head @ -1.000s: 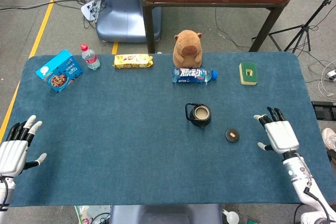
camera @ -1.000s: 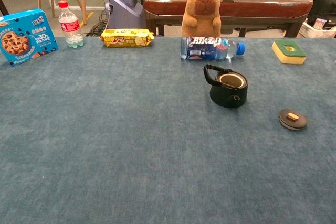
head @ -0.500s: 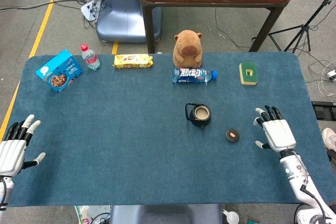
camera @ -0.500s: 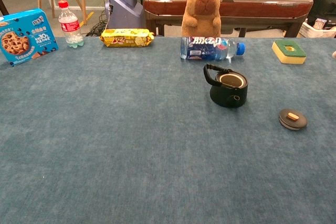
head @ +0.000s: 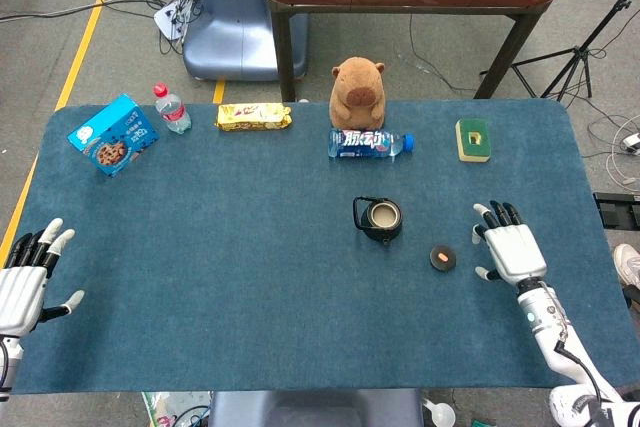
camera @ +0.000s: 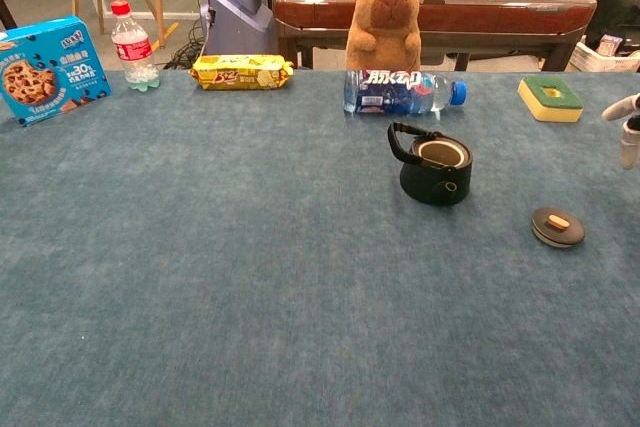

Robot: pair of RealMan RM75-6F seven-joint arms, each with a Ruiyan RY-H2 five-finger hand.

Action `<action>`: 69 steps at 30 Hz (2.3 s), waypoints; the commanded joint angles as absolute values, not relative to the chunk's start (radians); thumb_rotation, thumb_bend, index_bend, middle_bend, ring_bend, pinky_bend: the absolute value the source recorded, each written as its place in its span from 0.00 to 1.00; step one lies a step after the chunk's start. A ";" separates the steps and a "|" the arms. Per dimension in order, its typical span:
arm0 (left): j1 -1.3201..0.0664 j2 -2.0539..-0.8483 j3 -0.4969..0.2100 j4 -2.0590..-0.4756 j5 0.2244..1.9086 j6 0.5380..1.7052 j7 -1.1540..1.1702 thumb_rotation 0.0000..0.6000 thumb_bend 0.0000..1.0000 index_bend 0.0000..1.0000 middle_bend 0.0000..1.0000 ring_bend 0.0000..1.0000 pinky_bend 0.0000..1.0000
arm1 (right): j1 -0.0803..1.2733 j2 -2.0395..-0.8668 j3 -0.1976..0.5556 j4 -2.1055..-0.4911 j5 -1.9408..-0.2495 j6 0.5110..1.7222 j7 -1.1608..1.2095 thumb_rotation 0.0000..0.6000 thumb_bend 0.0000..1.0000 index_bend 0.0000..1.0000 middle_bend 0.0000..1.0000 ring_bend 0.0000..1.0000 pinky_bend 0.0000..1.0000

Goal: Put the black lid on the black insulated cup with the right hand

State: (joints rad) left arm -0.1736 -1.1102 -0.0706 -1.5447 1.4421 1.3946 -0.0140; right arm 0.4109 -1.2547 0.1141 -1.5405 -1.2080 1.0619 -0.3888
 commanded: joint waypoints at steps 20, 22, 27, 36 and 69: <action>-0.173 -1.104 -0.069 -1.526 1.439 1.388 -0.047 1.00 0.22 0.10 0.00 0.00 0.00 | 0.478 -1.324 0.100 -1.497 -1.103 0.996 -0.500 1.00 0.08 0.35 0.07 0.00 0.00; -0.171 -1.104 -0.068 -1.522 1.440 1.389 -0.055 1.00 0.22 0.10 0.00 0.00 0.00 | 0.485 -1.335 0.099 -1.492 -1.096 0.991 -0.508 1.00 0.08 0.35 0.07 0.00 0.00; -0.169 -1.103 -0.066 -1.511 1.446 1.392 -0.072 1.00 0.22 0.10 0.00 0.00 0.00 | 0.500 -1.357 0.098 -1.479 -1.076 0.984 -0.528 1.00 0.08 0.35 0.07 0.00 0.00; -0.169 -1.103 -0.064 -1.500 1.451 1.392 -0.082 1.00 0.22 0.10 0.00 0.00 0.00 | 0.518 -1.383 0.090 -1.475 -1.049 0.988 -0.568 1.00 0.08 0.35 0.07 0.00 0.00; -0.166 -1.101 -0.062 -1.466 1.445 1.382 -0.130 1.00 0.22 0.10 0.00 0.00 0.00 | 0.563 -1.466 0.076 -1.391 -0.985 0.952 -0.584 1.00 0.08 0.35 0.07 0.00 0.00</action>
